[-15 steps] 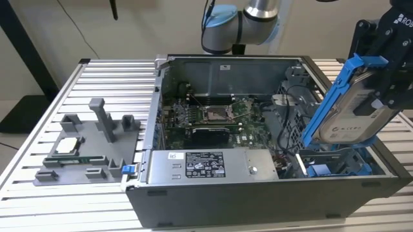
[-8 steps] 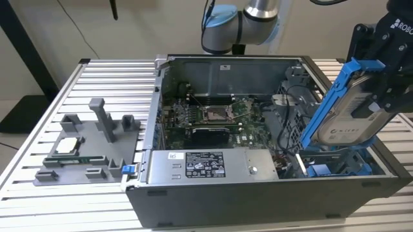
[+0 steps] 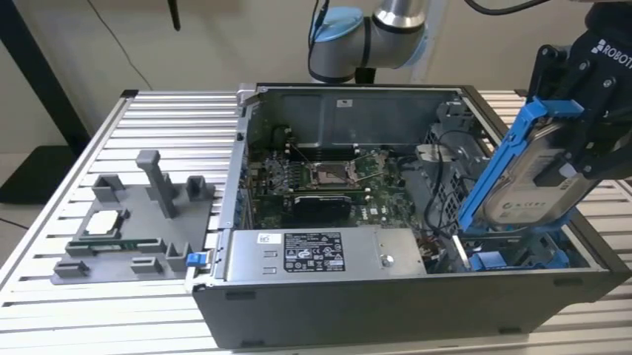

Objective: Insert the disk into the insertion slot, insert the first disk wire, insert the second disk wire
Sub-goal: 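Insert the disk into the insertion slot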

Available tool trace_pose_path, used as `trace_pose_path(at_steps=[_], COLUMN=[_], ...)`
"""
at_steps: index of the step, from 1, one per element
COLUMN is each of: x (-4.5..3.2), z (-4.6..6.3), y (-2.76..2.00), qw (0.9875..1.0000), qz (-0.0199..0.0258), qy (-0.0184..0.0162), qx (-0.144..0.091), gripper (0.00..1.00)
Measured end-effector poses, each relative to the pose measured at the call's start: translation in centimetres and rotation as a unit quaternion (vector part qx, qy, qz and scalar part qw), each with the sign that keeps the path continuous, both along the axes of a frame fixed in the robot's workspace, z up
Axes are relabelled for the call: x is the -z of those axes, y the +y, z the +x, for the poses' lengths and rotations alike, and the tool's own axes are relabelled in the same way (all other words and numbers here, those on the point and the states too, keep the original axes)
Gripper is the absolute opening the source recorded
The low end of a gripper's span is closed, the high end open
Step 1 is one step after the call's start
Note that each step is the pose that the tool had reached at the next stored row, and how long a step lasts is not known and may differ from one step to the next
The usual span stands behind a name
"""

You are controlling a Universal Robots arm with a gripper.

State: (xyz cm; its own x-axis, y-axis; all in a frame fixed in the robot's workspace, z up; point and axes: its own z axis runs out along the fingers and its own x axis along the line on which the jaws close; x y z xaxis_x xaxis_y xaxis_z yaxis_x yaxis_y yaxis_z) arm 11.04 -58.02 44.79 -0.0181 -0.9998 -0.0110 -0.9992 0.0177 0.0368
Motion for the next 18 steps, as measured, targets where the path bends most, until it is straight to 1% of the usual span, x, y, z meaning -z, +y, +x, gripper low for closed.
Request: trace_pose_path(at_steps=[18], x=[1.47], z=[0.1], y=[-0.01], qw=[1.0], qz=[0.0011], qy=[0.0012], qx=[0.0], gripper=[1.0])
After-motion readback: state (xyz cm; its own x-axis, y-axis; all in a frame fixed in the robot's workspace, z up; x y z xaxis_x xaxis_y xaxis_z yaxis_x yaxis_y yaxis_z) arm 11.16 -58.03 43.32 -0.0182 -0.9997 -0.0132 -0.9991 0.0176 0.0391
